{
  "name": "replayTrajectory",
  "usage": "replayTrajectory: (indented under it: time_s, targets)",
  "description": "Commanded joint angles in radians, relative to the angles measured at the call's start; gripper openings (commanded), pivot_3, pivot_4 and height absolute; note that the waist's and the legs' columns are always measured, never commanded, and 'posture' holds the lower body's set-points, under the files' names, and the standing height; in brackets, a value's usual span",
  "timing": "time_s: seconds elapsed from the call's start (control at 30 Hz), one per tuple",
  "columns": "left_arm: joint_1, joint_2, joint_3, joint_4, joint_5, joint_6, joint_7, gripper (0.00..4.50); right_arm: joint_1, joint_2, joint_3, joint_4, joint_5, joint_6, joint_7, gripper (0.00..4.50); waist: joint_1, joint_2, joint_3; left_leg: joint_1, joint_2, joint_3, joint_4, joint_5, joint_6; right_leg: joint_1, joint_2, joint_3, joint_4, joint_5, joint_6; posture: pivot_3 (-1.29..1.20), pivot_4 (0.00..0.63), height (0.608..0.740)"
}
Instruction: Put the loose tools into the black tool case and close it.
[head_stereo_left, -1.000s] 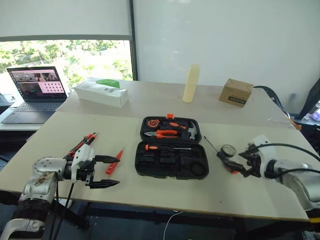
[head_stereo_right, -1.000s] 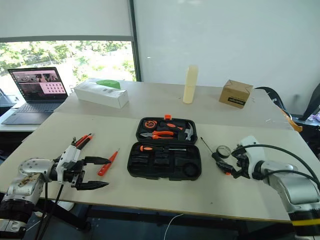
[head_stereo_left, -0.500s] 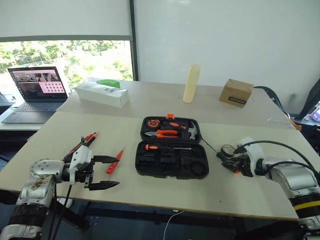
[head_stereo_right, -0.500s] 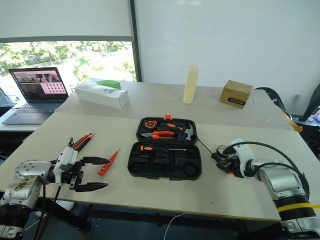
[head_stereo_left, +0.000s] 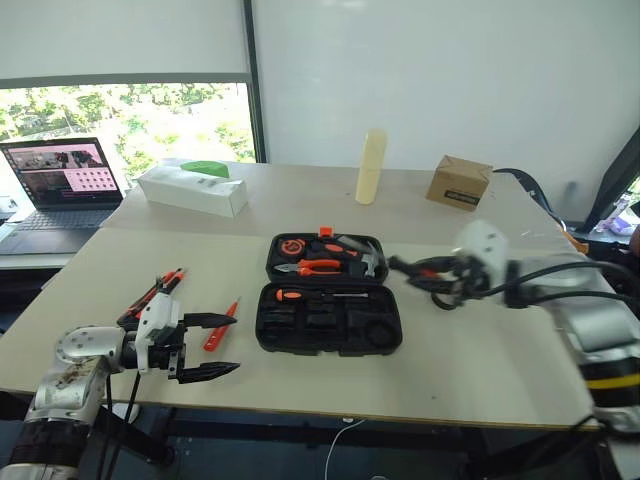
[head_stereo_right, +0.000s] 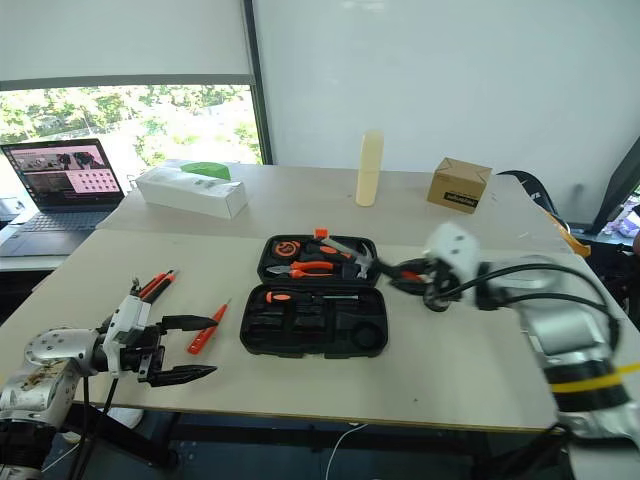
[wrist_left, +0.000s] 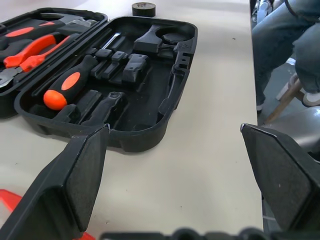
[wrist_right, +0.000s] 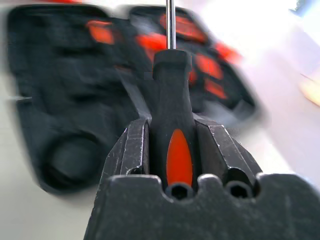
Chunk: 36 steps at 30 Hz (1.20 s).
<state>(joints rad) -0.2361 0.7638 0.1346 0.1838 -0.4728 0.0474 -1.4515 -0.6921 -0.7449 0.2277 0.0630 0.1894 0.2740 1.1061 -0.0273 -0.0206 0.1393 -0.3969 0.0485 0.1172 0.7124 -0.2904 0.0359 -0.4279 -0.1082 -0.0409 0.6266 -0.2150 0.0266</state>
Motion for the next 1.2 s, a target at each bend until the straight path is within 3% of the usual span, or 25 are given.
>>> replayTrajectory:
  time_s: [0.03, 0.2, 0.37, 0.83, 0.9, 0.93, 1.07, 1.2]
  targets:
    - [0.012, 0.007, 0.028, -0.042, -0.019, 0.016, 0.027, 4.50, -0.090, 0.058, 0.104, 0.135, -0.114, -0.104, 0.045, 1.03, 0.005, 0.000, 0.000, -0.001, 0.000, 0.000, 0.000, 0.000, 0.000, -0.001, 0.000, 0.000, 0.000, 0.000, 0.000, 0.00, 0.150, 0.740]
    - [0.038, 0.020, 0.045, -0.071, -0.025, 0.038, 0.049, 4.50, -0.184, 0.111, 0.196, 0.319, -0.243, -0.202, 0.062, 1.03, 0.020, 0.001, 0.001, -0.010, -0.001, 0.003, 0.001, 0.004, -0.007, -0.006, 0.000, 0.000, 0.001, 0.001, 0.002, 0.00, 0.150, 0.740]
    - [0.058, 0.022, 0.054, -0.104, -0.030, 0.055, 0.066, 4.50, -0.233, 0.140, 0.199, 0.438, -0.290, -0.226, 0.067, 1.03, 0.016, 0.001, 0.001, -0.012, -0.001, 0.005, 0.000, 0.005, -0.008, -0.009, 0.000, -0.001, 0.001, 0.001, 0.002, 0.00, 0.150, 0.740]
    - [0.080, 0.027, 0.077, -0.109, -0.022, 0.045, 0.077, 4.50, -0.262, 0.185, 0.205, 0.564, -0.353, -0.281, 0.130, 1.03, 0.013, 0.001, 0.001, -0.009, -0.001, 0.007, 0.000, 0.006, -0.010, -0.008, 0.000, -0.001, 0.002, 0.001, 0.002, 0.00, 0.150, 0.740]
    - [0.081, 0.026, 0.078, -0.105, -0.020, 0.040, 0.077, 4.50, -0.269, 0.200, 0.193, 0.574, -0.351, -0.276, 0.117, 2.04, 0.011, 0.001, 0.001, -0.009, -0.001, 0.007, 0.000, 0.006, -0.010, -0.008, 0.000, 0.000, 0.002, 0.001, 0.002, 0.00, 0.150, 0.740]
    - [0.083, 0.025, 0.078, -0.105, -0.019, 0.039, 0.078, 4.50, -0.270, 0.203, 0.191, 0.578, -0.351, -0.277, 0.123, 2.19, 0.011, 0.001, 0.001, -0.009, -0.001, 0.007, 0.000, 0.006, -0.010, -0.008, 0.000, 0.000, 0.003, 0.001, 0.002, 0.00, 0.150, 0.740]
    - [0.084, 0.028, 0.079, -0.096, -0.016, 0.033, 0.076, 4.50, -0.291, 0.179, 0.142, 0.561, -0.300, -0.312, 0.183, 3.49, 0.011, 0.001, 0.001, -0.009, -0.001, 0.007, 0.000, 0.006, -0.010, -0.008, 0.000, -0.001, 0.003, 0.001, 0.002, 0.00, 0.150, 0.740]
    - [0.087, 0.036, 0.080, -0.077, -0.012, 0.022, 0.065, 4.50, -0.324, 0.136, 0.087, 0.470, -0.195, -0.203, 0.352, 3.49, 0.011, 0.001, 0.001, -0.010, -0.001, 0.007, -0.001, 0.006, -0.010, -0.009, 0.000, -0.001, 0.002, 0.001, 0.002, 0.00, 0.150, 0.740]
